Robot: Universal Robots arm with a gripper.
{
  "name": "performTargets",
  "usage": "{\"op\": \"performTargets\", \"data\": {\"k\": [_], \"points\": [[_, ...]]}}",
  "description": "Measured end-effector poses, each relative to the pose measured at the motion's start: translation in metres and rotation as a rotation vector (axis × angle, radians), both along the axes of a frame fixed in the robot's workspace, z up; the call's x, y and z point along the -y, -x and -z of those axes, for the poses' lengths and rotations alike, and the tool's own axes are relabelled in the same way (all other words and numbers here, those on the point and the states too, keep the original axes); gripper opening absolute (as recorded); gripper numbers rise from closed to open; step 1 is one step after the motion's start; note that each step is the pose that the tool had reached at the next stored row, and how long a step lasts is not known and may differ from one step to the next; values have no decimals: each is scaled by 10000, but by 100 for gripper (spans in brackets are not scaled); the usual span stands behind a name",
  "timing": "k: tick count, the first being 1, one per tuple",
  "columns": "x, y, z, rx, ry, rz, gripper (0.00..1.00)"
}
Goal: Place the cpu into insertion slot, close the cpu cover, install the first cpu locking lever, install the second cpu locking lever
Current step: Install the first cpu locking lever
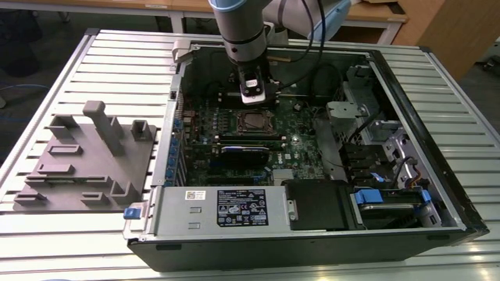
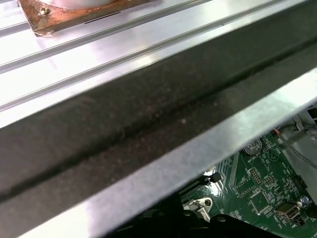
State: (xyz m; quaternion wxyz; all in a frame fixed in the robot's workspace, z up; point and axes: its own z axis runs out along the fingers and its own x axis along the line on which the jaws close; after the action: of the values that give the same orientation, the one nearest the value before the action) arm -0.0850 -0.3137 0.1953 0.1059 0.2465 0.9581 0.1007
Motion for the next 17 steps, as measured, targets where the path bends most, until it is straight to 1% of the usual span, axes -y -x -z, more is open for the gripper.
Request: {"op": "performTargets", "data": {"k": [5,10,12,17], "points": [[0,0,1,4,-1,1,10],[5,0,13,97,-2,-46,10],[6,0,15,117,-2,-70,10],[-3,10,15,118,2,-73,10]]}}
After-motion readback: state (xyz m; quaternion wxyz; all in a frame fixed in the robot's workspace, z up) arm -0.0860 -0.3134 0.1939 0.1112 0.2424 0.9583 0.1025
